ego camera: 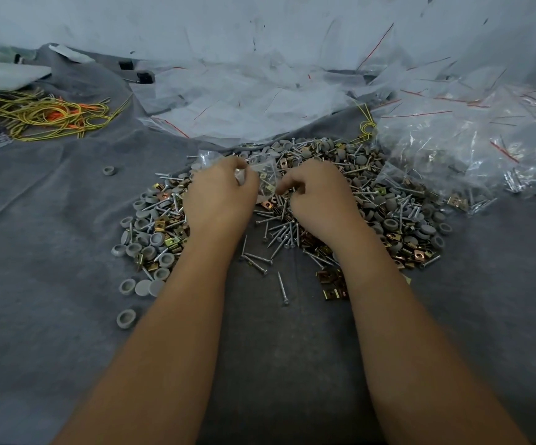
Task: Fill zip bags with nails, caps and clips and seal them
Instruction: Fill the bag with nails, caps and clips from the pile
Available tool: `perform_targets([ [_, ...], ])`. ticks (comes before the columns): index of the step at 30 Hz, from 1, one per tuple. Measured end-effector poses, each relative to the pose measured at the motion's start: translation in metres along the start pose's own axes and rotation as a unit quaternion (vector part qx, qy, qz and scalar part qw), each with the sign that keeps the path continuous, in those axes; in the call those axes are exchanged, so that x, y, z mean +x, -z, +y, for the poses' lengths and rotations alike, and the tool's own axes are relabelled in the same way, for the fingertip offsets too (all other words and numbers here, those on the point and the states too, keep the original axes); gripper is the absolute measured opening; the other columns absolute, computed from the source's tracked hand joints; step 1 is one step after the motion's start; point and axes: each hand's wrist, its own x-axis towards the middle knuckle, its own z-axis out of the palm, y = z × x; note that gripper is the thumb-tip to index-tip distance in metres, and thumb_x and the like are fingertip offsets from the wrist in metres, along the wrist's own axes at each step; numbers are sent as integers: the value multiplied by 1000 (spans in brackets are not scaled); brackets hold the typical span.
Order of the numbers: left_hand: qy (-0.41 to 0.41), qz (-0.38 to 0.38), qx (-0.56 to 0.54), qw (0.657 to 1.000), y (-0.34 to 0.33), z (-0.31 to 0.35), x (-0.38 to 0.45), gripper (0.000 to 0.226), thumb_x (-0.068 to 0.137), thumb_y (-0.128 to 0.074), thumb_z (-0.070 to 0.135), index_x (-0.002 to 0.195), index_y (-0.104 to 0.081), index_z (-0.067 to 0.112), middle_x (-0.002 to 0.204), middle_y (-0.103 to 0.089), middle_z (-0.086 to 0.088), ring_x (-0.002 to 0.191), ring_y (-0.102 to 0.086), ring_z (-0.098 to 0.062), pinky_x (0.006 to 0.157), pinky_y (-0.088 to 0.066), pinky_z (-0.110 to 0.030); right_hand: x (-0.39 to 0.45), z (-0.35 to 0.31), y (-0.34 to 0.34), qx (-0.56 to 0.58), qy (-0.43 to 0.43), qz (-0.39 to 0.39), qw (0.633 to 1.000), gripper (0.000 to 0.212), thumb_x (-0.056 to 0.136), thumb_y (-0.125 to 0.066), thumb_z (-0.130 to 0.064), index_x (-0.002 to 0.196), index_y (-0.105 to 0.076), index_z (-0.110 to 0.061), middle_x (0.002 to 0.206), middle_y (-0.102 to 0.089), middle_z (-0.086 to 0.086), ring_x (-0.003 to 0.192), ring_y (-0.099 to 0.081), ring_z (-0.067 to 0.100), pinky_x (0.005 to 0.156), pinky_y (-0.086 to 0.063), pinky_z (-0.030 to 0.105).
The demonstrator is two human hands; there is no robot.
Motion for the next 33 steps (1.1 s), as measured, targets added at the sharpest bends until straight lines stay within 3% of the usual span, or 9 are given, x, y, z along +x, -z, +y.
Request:
perform_targets([
  [3, 12, -7, -6, 1000, -2, 0, 0, 22, 91, -49, 41, 104, -62, 28, 79, -64, 2, 72, -58, -22, 55, -32, -29, 0, -2, 0, -74, 29, -67, 995, 35, 74, -57, -10, 91, -74, -35, 104, -65, 0, 104, -50, 26, 93, -44, 39],
  [6, 11, -5, -20, 1000, -3, 0, -1, 13, 92, -49, 40, 93, -54, 28, 74, -60, 5, 69, -56, -20, 52, -31, -28, 0, 0, 1, -92, 44, -103, 989, 34, 74, -60, -14, 96, -72, -38, 106, -58, -2, 107, -49, 24, 94, -43, 41],
  [10, -7, -11, -27, 1000, -4, 1, -1, 15, 92, -49, 34, 81, -53, 24, 67, -56, 7, 64, -53, -17, 51, -28, -28, 0, 2, 2, -93, 64, -103, 988, 32, 78, -62, -17, 100, -73, -37, 109, -61, -3, 108, -53, 22, 95, -44, 44],
  [14, -26, 1, -26, 999, -5, 1, -3, 17, 90, -52, 30, 76, -53, 21, 84, -53, 3, 73, -50, -21, 57, -28, -29, 1, 1, 1, -92, 81, -81, 989, 24, 85, -63, -19, 99, -75, -35, 104, -65, -7, 102, -58, 19, 96, -44, 45],
  [17, -19, -6, -30, 999, -6, 1, -2, 17, 88, -52, 30, 73, -50, 23, 86, -53, 2, 74, -50, -22, 56, -26, -29, 1, 1, 1, -105, 83, -65, 989, 16, 86, -65, -22, 94, -75, -31, 97, -66, -6, 97, -59, 20, 96, -43, 46],
  [25, -3, -19, -38, 999, -7, -1, -1, 18, 88, -51, 30, 71, -47, 26, 70, -56, 5, 63, -51, -15, 53, -30, -28, 1, 3, -3, -146, 106, -83, 980, 7, 81, -64, -24, 87, -68, -23, 96, -55, -2, 101, -47, 19, 89, -37, 34],
  [28, 12, -19, -52, 998, -7, -1, 0, 14, 89, -51, 32, 75, -51, 27, 69, -59, 5, 63, -54, -14, 52, -33, -28, 1, 2, -5, -101, 110, -49, 988, 3, 83, -62, -21, 86, -63, -20, 93, -59, -2, 96, -50, 18, 85, -40, 33],
  [31, 21, -19, -61, 998, -6, -2, 0, 10, 89, -51, 32, 86, -57, 24, 71, -62, 3, 66, -57, -17, 56, -42, -30, -1, 3, -5, -40, 85, 2, 996, 5, 86, -59, -15, 89, -62, -18, 83, -61, -4, 82, -55, 17, 71, -45, 33],
  [33, 22, -18, -63, 998, -7, -3, 0, 11, 89, -51, 33, 87, -57, 24, 71, -62, 3, 66, -58, -19, 58, -44, -31, -2, 3, -4, -21, 66, -9, 998, 9, 86, -59, -17, 93, -63, -20, 80, -61, -6, 77, -56, 15, 67, -47, 32],
])
